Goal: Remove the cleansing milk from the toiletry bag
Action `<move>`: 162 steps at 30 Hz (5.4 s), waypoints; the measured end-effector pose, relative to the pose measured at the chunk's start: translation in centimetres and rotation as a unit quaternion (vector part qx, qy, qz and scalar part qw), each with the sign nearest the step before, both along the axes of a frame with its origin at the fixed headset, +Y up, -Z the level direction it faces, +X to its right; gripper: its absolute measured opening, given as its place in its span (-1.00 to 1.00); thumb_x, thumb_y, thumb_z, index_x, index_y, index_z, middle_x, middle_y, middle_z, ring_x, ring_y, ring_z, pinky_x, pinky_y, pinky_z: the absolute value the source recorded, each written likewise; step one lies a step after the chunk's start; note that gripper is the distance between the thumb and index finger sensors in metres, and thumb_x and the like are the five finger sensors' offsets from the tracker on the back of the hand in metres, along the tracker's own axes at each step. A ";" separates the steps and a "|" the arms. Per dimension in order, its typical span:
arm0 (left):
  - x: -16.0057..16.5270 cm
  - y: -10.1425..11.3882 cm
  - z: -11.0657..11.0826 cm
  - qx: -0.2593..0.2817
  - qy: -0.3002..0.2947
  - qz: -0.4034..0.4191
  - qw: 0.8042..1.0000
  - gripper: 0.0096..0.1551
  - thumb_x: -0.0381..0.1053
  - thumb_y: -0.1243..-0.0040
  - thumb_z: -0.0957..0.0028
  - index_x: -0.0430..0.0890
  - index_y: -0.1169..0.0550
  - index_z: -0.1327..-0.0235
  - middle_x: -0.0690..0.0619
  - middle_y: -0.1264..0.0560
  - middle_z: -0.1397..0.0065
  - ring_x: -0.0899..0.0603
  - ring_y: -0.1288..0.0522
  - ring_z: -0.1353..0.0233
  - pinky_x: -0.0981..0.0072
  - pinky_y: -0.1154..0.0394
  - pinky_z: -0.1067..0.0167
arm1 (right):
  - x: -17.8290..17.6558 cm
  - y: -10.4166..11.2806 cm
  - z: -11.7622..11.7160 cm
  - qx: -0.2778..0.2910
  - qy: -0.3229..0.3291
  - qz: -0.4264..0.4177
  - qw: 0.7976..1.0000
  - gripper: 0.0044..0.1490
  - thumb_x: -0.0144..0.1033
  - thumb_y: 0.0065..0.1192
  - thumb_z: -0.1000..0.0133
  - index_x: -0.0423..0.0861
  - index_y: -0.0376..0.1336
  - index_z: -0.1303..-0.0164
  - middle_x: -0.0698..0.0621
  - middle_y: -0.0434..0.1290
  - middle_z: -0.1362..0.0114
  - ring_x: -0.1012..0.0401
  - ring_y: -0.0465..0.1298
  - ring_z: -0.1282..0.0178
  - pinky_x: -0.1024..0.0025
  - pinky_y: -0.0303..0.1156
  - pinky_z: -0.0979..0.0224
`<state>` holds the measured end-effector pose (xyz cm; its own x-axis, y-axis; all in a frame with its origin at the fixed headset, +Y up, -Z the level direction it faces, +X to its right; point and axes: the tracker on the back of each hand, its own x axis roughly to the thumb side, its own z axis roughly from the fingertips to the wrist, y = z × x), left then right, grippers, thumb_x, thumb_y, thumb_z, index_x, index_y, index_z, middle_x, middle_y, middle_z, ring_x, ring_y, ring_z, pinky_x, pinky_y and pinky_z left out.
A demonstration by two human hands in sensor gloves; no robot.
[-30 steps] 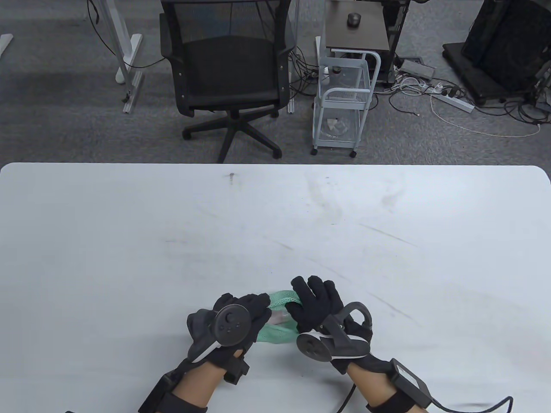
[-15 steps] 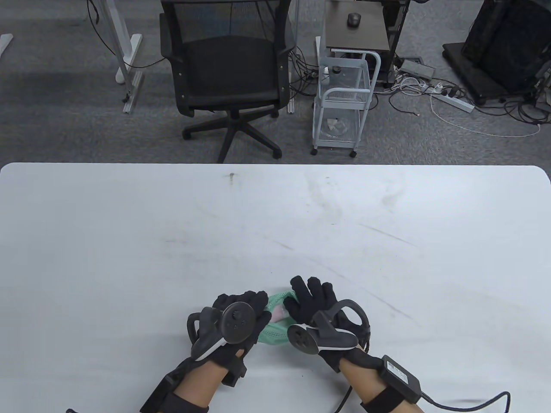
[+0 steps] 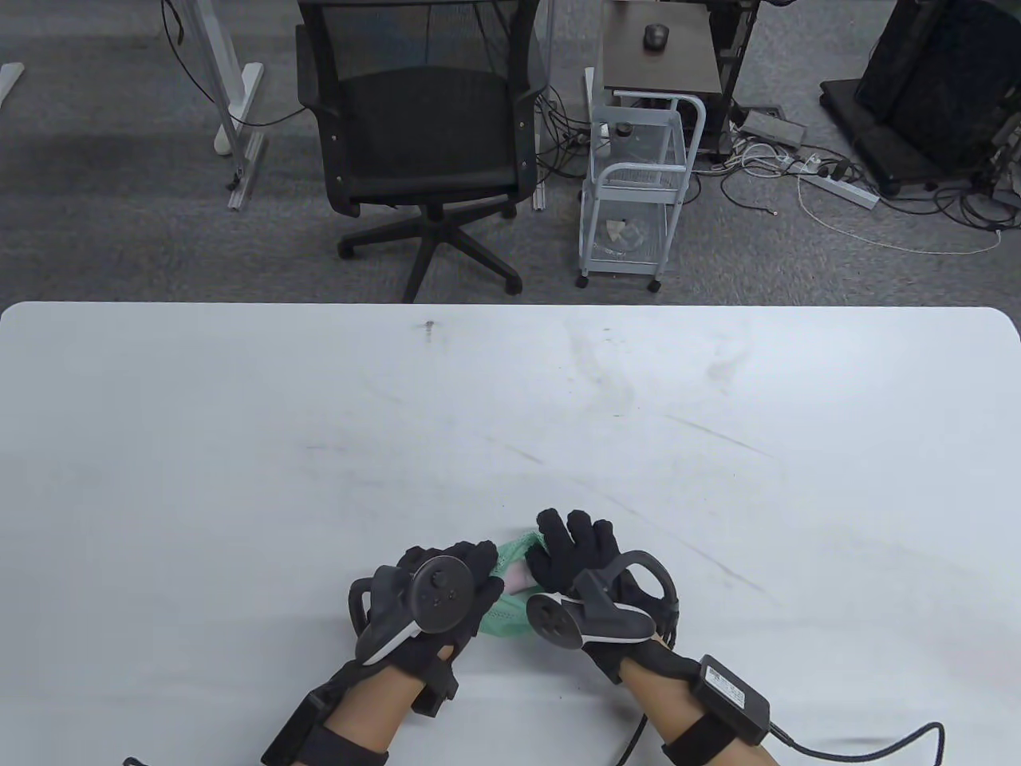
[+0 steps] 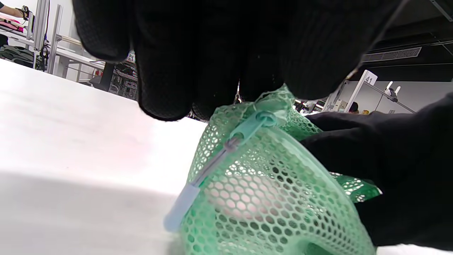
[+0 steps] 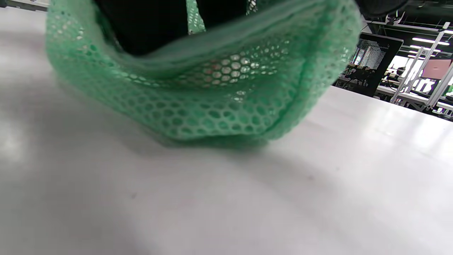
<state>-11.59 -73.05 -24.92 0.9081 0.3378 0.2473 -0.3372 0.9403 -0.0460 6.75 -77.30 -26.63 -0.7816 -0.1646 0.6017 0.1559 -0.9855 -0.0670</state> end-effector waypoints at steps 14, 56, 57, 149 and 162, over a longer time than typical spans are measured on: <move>0.2 -0.1 -0.2 -0.007 -0.004 -0.006 1.000 -0.43 0.15 -0.43 -0.03 0.01 -0.67 -0.30 -0.09 -0.68 -0.42 -0.34 -0.69 -0.30 -0.34 -0.39 -0.38 | 0.6 -1.1 -1.0 -0.039 -0.047 0.024 0.998 -0.11 -0.05 0.42 -0.18 -0.20 0.19 -0.64 -0.46 0.03 -0.78 -0.56 0.14 -0.57 -0.51 0.11 -0.48; -0.5 -0.4 -0.8 0.003 0.018 -0.006 1.000 -0.46 0.15 -0.40 -0.05 0.02 -0.68 -0.28 -0.10 -0.69 -0.40 -0.34 -0.70 -0.30 -0.34 -0.39 -0.39 | 0.2 2.2 2.2 0.148 0.073 0.002 0.986 -0.19 -0.08 0.58 -0.05 -0.22 0.36 -0.43 -0.39 0.13 -0.75 -0.51 0.22 -0.56 -0.49 0.16 -0.48; -0.7 -0.4 -0.9 0.004 0.021 -0.006 1.000 -0.47 0.14 -0.40 -0.05 0.02 -0.69 -0.26 -0.09 -0.70 -0.39 -0.34 -0.70 -0.29 -0.34 -0.39 -0.39 | 0.2 2.3 2.3 0.151 0.075 0.001 0.986 -0.18 -0.09 0.58 -0.04 -0.22 0.36 -0.43 -0.39 0.14 -0.75 -0.51 0.22 -0.56 -0.49 0.16 -0.48; -2.7 -0.6 -1.4 -0.009 0.046 0.006 0.999 -0.39 0.20 -0.41 -0.03 0.01 -0.65 -0.34 -0.11 -0.66 -0.44 -0.36 -0.66 -0.34 -0.36 -0.36 -0.40 | 15.1 -0.2 -5.4 -0.070 -0.344 -0.048 0.935 -0.24 -0.12 0.29 -0.25 -0.31 0.28 -0.56 -0.47 0.11 -0.75 -0.56 0.18 -0.53 -0.51 0.10 -0.47; -2.7 -0.6 -1.4 -0.011 0.045 0.008 0.999 -0.39 0.20 -0.41 -0.03 0.01 -0.65 -0.33 -0.11 -0.67 -0.44 -0.37 -0.66 -0.34 -0.36 -0.36 -0.40 | 15.3 0.2 -5.3 -0.093 -0.338 -0.069 0.934 -0.26 -0.14 0.32 -0.24 -0.31 0.30 -0.53 -0.47 0.11 -0.74 -0.57 0.18 -0.53 -0.51 0.11 -0.46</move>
